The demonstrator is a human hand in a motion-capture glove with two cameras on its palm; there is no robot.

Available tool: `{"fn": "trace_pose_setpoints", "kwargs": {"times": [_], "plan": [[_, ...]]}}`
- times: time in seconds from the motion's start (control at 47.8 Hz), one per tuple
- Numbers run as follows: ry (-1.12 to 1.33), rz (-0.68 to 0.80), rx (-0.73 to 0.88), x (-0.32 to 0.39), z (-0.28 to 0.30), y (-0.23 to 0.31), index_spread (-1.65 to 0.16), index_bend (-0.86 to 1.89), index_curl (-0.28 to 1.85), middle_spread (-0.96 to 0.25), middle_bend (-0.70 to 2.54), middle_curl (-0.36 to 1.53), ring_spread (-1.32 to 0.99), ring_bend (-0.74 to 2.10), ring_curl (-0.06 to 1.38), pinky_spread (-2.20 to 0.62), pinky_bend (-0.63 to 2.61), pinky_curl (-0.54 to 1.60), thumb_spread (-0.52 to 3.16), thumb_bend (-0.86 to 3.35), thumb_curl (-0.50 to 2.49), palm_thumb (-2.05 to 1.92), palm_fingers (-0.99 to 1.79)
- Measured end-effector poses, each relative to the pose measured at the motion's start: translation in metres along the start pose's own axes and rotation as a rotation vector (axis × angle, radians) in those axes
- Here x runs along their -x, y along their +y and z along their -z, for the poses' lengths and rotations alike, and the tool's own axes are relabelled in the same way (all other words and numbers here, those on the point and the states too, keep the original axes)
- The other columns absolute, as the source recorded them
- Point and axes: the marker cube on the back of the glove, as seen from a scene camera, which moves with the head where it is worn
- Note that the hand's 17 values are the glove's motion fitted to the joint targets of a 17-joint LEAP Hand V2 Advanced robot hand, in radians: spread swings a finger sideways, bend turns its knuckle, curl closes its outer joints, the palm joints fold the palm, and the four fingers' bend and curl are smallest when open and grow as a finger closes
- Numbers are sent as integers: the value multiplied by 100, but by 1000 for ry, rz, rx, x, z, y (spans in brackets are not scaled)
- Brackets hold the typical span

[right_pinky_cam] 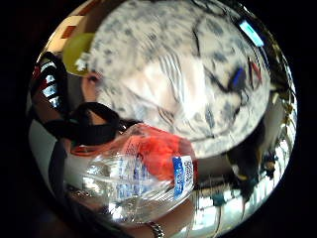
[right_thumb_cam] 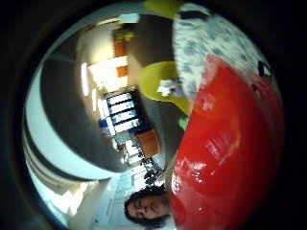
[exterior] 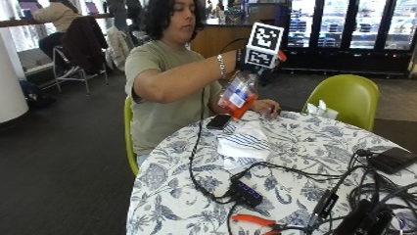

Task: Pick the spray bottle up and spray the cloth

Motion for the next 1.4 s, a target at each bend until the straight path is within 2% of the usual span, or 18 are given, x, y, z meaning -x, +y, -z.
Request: {"fn": "trace_pose_setpoints", "kwargs": {"times": [0.209,0.272,0.314,0.397,0.502,0.565,0.711,0.941,1.024,1.129,1.213,1.38,1.401], "plan": [[-322,354,-152,44,-24,-59,-27,19,63,-16,54,59,-15,69,48,-22,54,43,66,-2,78,102,130],[-422,430,-156,44,-33,-69,-27,19,63,-16,54,59,-15,69,48,-22,54,43,66,-2,78,102,130],[-458,457,-217,40,-42,-85,-27,19,63,-16,54,59,-15,69,48,-22,54,43,66,-2,78,102,130],[-461,441,-451,27,-65,-136,-27,19,63,-16,54,59,-15,69,48,-22,54,43,66,-2,78,102,130],[-433,491,-309,8,-111,-133,-27,19,64,-16,55,59,-15,69,48,-22,55,43,66,-2,78,101,131],[-450,478,-442,15,-120,-151,-27,19,64,-16,55,59,-15,69,48,-22,55,43,65,-2,79,101,131],[-447,470,-558,16,-110,-168,-27,19,64,-16,54,59,-16,70,49,-23,54,43,64,-3,79,100,132],[-458,493,-517,18,-115,-168,-28,20,65,-17,55,59,-17,70,48,-25,55,43,60,-3,80,99,133],[-440,509,-431,13,-122,-159,-28,20,66,-17,56,59,-17,70,49,-26,54,43,59,-3,81,99,134],[-468,489,-527,14,-113,-170,-28,20,67,-17,56,59,-17,70,49,-26,55,43,57,-3,81,99,134],[-460,485,-495,12,-119,-167,-29,19,67,-17,57,59,-17,70,49,-26,55,43,57,-2,82,99,134],[-446,392,-447,6,-119,-161,-29,17,66,-16,58,59,-17,70,48,-26,57,44,61,-2,81,98,132],[-427,378,-435,4,-119,-158,-28,14,65,-14,57,58,-16,68,48,-24,56,43,64,-3,80,96,124]]}}
